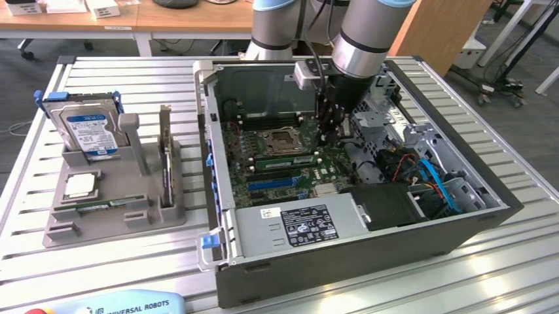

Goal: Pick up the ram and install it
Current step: 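Press down the ram until it locks into place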

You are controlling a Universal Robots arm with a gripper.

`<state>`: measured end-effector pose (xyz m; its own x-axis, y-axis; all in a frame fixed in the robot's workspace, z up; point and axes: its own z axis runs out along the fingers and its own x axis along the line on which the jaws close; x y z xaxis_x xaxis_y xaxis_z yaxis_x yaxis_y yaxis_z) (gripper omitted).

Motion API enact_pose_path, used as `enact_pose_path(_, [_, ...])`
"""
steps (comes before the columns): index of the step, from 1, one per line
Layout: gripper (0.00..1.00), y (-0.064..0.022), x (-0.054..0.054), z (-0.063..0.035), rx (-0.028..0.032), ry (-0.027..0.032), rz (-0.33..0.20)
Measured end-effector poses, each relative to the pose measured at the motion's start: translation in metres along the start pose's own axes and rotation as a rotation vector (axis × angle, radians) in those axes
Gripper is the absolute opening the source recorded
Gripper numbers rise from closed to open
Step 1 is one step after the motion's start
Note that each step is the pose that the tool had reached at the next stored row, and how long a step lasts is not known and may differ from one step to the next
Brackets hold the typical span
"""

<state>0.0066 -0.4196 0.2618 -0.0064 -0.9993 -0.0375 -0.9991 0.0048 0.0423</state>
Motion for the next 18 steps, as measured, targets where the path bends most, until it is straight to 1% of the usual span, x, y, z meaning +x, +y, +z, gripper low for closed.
enact_pose_path(13, [0.1,0.0,0.0,0.0003,0.0,0.0,0.0])
enact_pose_path(18, [0.1,-0.0001,0.0001,0.0025,0.0,-0.0001,0.0])
